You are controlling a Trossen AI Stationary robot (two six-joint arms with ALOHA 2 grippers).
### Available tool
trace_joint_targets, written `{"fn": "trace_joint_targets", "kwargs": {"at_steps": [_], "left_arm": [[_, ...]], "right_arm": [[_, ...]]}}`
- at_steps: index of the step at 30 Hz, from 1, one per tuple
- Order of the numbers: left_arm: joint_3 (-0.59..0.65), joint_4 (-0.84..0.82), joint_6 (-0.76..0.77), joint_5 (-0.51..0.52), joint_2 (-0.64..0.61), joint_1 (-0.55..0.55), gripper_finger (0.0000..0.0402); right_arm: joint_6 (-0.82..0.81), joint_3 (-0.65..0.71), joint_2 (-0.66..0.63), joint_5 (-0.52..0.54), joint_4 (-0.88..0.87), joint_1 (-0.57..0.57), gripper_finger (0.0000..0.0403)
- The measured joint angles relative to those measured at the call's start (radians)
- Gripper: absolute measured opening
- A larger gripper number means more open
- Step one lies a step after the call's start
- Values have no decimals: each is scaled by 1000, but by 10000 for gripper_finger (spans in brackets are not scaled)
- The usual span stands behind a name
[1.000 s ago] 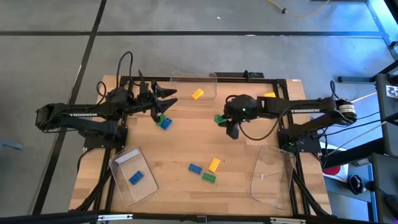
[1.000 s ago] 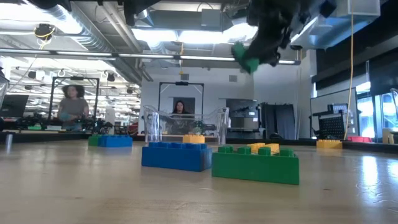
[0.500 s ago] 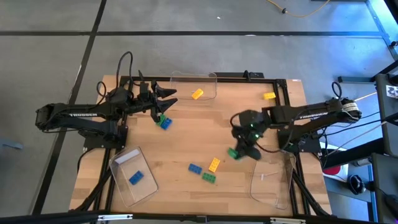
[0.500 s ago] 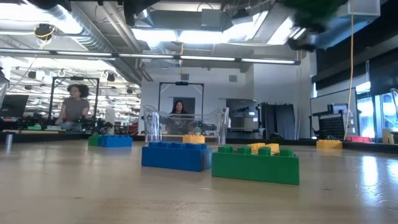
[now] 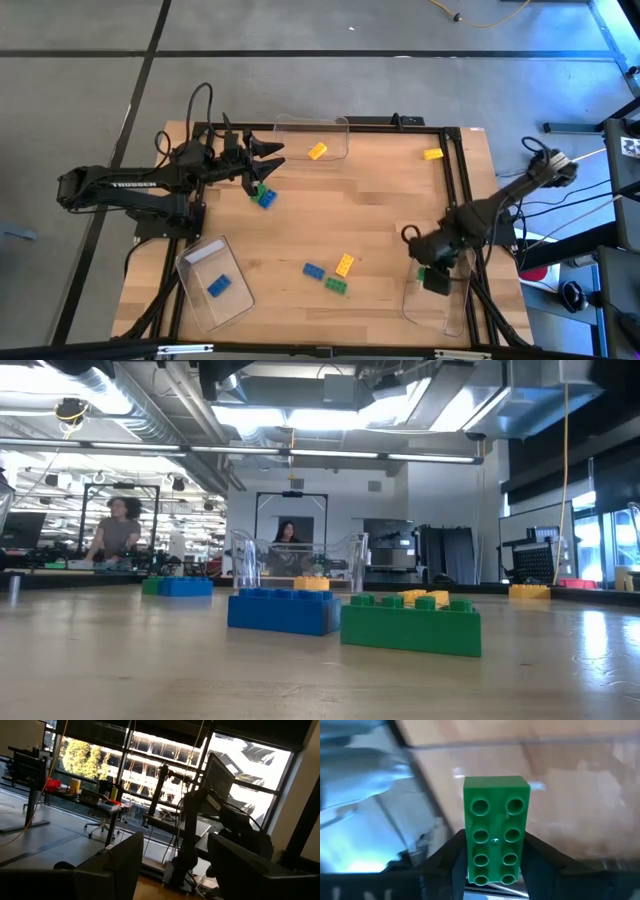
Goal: Sort & place blocks by color
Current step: Put the top right green game piece into the bottom right transparent bin
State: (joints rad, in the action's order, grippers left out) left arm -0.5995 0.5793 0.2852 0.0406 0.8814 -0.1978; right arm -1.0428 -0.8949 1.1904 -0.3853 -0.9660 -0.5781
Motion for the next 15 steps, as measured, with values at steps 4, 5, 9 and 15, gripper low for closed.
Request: {"fn": "trace_joint_targets", "kwargs": {"at_steps": [4, 5, 9, 15], "left_arm": [[0, 0, 0, 0, 0, 0, 213], [0, 0, 0, 1, 0, 0, 213], [0, 0, 0, 2, 0, 0, 213], [0, 0, 0, 2, 0, 0, 213]], "right_arm": [[-130, 108, 1, 11, 53, -67, 141], [-151, 137, 1, 10, 78, -80, 141], [-190, 219, 1, 12, 170, -117, 141], [-211, 252, 1, 117, 195, -151, 141]]}}
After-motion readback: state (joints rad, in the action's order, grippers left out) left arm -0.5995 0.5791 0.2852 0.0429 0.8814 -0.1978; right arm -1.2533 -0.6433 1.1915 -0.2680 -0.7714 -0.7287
